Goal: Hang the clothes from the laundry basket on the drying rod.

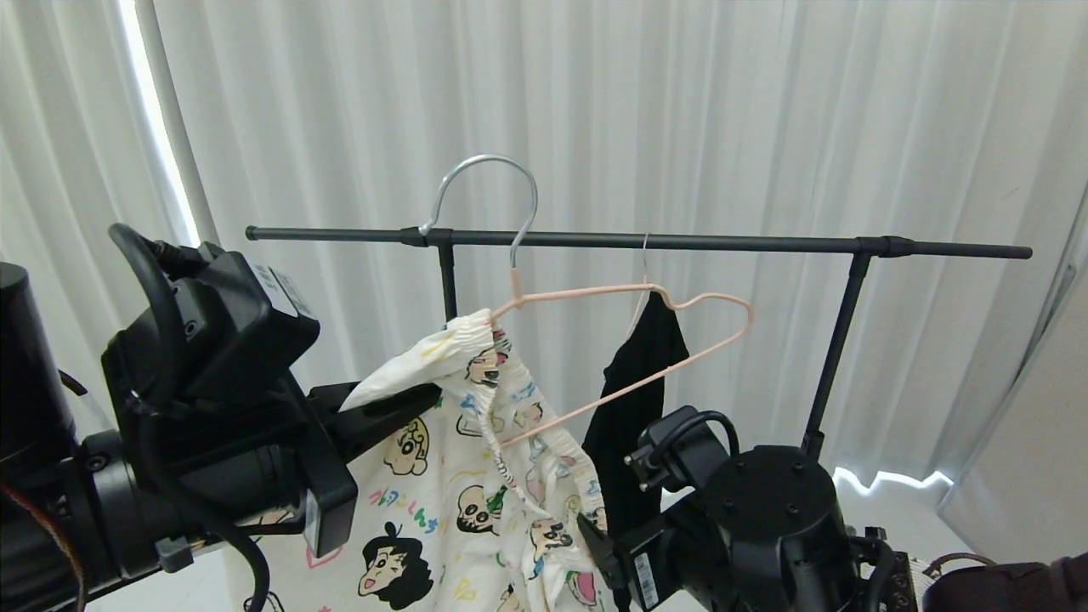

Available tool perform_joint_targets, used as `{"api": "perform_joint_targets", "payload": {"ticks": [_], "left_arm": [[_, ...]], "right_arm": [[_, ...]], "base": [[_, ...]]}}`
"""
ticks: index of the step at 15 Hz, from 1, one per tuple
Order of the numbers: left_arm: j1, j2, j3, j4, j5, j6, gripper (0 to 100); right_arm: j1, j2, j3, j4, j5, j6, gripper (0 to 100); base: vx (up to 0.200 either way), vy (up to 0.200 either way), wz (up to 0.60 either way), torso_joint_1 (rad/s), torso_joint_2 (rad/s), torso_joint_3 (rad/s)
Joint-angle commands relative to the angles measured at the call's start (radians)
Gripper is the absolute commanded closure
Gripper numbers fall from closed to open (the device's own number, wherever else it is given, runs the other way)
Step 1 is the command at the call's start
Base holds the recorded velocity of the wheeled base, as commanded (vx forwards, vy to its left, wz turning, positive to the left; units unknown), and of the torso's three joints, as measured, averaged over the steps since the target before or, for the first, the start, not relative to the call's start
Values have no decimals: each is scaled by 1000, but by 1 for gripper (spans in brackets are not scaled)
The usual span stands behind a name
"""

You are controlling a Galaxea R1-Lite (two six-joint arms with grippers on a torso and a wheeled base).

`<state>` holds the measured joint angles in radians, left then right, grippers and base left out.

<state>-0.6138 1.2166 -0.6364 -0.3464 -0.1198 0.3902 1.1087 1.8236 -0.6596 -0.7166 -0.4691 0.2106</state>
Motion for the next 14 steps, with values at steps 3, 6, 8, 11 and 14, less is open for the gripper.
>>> {"api": "perform_joint_targets", "payload": {"ticks": [3, 6, 8, 11, 14], "left_arm": [[9, -8, 17, 0, 2, -11, 100], [51, -5, 15, 0, 2, -11, 100], [52, -6, 23, 0, 2, -11, 100], [72, -14, 53, -2, 2, -10, 100], [85, -69, 173, -2, -1, 6, 100]], "right_arm": [[-44, 2, 40, 16, -19, -37, 0], [-165, -40, 77, 12, -45, -116, 0], [-205, -63, 101, 8, -46, -142, 0], [-244, -95, 141, -12, -45, -162, 0], [-280, -127, 156, -14, -45, -163, 0]], "base": [[0, 0, 0, 0, 0, 0], [0, 0, 0, 0, 0, 0], [0, 0, 0, 0, 0, 0], [0, 0, 0, 0, 0, 0], [0, 0, 0, 0, 0, 0]]}}
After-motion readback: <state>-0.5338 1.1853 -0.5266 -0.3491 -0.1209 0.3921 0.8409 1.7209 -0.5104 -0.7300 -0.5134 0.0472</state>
